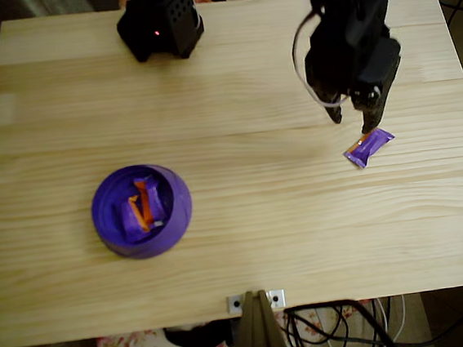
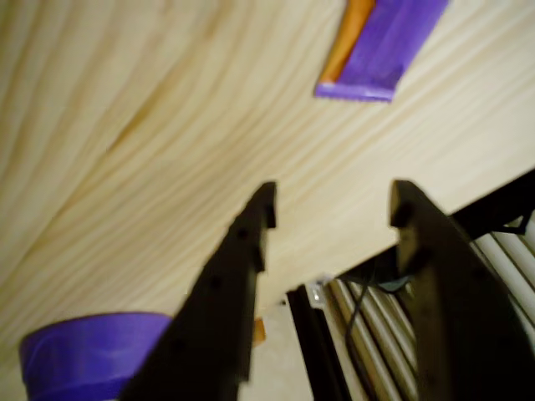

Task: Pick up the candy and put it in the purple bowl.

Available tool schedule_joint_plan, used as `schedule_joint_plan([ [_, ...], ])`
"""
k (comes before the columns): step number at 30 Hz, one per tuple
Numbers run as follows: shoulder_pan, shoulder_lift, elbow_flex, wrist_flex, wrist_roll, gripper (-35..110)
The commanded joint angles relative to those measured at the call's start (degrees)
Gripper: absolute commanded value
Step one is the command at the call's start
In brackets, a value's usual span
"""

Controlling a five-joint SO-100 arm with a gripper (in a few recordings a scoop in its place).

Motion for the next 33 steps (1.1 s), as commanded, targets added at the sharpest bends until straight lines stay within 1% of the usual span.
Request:
schedule_joint_plan([
  [1,-0.35,-0.26,-7.38,-0.35,0.0,23],
  [4,-0.09,-1.41,-8.09,-1.14,0.62,25],
  [8,0.0,-3.25,-10.28,-0.44,2.2,32],
  [14,-1.14,-6.77,-15.47,0.09,3.6,35],
  [20,-3.08,-11.25,-21.62,2.11,5.98,33],
  [24,-4.31,-11.43,-22.06,1.85,9.32,28],
  [33,-6.15,-12.92,-23.82,2.72,13.36,28],
])
